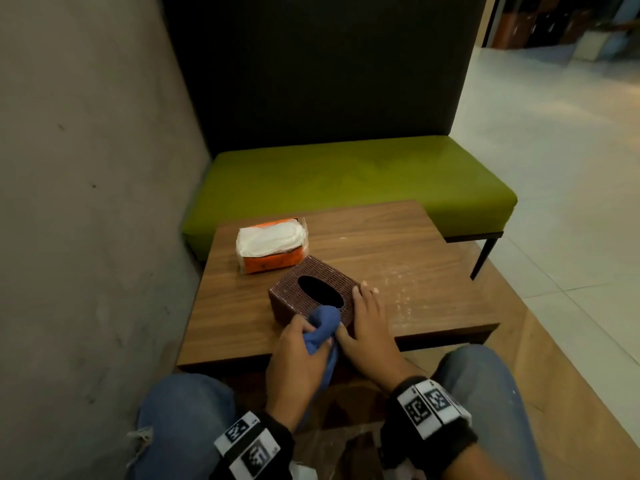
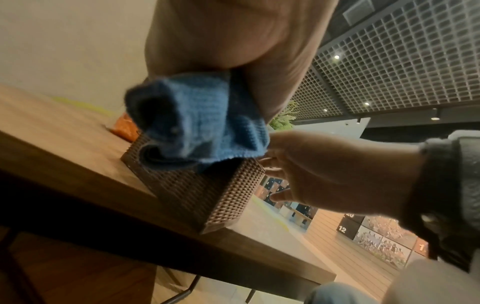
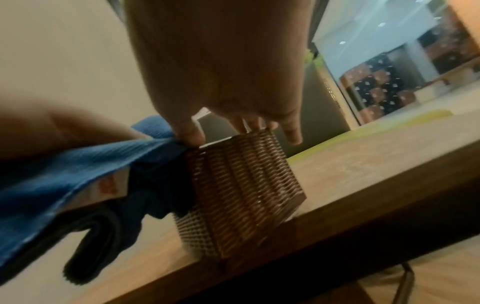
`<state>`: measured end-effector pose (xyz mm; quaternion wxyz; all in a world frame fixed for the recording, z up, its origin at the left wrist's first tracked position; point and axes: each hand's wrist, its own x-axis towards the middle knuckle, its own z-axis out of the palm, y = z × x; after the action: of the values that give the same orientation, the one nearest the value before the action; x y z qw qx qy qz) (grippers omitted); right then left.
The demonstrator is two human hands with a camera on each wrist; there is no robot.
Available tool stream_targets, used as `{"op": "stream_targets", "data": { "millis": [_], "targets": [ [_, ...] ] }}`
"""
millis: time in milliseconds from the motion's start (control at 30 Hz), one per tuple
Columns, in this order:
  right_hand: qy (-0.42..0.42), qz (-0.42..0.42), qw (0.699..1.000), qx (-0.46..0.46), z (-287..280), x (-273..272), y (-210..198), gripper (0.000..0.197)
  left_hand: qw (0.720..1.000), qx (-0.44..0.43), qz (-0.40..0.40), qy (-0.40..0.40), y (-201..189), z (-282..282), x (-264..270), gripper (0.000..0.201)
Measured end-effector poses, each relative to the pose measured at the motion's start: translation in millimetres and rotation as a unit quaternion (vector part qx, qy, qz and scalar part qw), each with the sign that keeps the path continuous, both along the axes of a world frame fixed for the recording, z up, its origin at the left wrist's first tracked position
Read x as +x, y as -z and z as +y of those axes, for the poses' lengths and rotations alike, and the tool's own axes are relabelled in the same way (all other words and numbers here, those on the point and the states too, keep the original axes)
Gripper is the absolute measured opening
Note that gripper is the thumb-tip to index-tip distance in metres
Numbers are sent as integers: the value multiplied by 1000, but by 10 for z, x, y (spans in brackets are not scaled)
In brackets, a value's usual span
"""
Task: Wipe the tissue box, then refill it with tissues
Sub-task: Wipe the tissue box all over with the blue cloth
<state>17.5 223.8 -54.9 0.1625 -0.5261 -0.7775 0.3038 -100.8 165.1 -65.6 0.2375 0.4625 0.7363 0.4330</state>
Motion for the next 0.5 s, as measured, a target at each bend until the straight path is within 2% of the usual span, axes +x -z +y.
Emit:
{"op": "stream_targets", "data": {
  "millis": [67,167,233,300,367,400,467,500],
  "targets": [
    [-7,51,998,-32,35,97,14,95,1000,8,10,7,-21,-41,-21,27],
    [-28,30,998,-51,73,220,53,127,995,94,-6,-40,-212,-59,-101,18],
    [-29,40,997,-55,62,205,112,148,987,155,6,-32,-349,0,-155,27],
    [-7,73,996,-51,100,157,243,155,983,162,75,53,-357,92,-164,41],
    [49,93,992,-67,153,149,402,141,958,114,203,169,-274,139,-94,50],
    [55,61,992,-91,128,113,492,126,935,84,276,207,-188,143,-69,53],
    [81,60,989,-111,293,121,831,106,906,27,349,236,-42,136,-76,59],
    [86,130,976,-149,301,73,888,100,904,11,362,229,4,141,-108,57]
  ]
}}
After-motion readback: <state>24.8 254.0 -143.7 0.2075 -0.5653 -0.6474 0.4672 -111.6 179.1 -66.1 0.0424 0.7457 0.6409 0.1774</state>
